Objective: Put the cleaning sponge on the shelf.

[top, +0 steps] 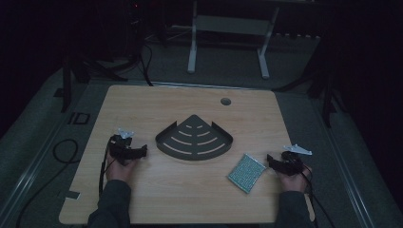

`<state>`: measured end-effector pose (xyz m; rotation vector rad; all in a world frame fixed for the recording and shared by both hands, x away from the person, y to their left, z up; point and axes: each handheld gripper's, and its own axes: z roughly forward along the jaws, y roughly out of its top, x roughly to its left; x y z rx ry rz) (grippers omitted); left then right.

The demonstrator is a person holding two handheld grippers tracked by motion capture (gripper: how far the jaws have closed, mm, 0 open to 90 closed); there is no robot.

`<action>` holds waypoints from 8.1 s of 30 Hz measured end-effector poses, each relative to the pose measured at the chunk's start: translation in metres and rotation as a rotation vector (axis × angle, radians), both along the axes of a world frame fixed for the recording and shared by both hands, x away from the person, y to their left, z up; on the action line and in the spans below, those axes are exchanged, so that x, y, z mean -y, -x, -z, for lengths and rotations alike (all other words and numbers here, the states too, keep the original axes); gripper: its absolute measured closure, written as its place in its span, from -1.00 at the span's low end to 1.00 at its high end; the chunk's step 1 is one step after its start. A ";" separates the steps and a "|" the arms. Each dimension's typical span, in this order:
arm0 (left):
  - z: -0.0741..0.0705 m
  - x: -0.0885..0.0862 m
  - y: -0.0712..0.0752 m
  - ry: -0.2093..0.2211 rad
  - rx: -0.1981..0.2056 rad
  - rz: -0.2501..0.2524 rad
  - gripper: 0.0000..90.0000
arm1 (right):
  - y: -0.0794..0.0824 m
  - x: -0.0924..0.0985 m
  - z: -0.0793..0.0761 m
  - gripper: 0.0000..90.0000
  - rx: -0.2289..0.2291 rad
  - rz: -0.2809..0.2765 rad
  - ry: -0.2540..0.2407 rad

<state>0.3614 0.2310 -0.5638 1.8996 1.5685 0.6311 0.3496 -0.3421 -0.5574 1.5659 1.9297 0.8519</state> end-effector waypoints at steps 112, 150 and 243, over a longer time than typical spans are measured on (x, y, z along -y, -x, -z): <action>0.000 0.002 0.000 -0.001 -0.001 -0.013 -0.81 | 0.015 -0.072 -0.048 0.74 -0.263 -0.422 0.066; 0.000 0.002 0.000 0.000 -0.001 -0.013 -0.81 | -0.015 -0.073 -0.046 0.64 -0.507 -0.484 0.040; 0.000 0.002 0.000 -0.001 -0.001 -0.013 -0.81 | -0.045 -0.105 -0.131 1.00 -0.382 -0.560 0.097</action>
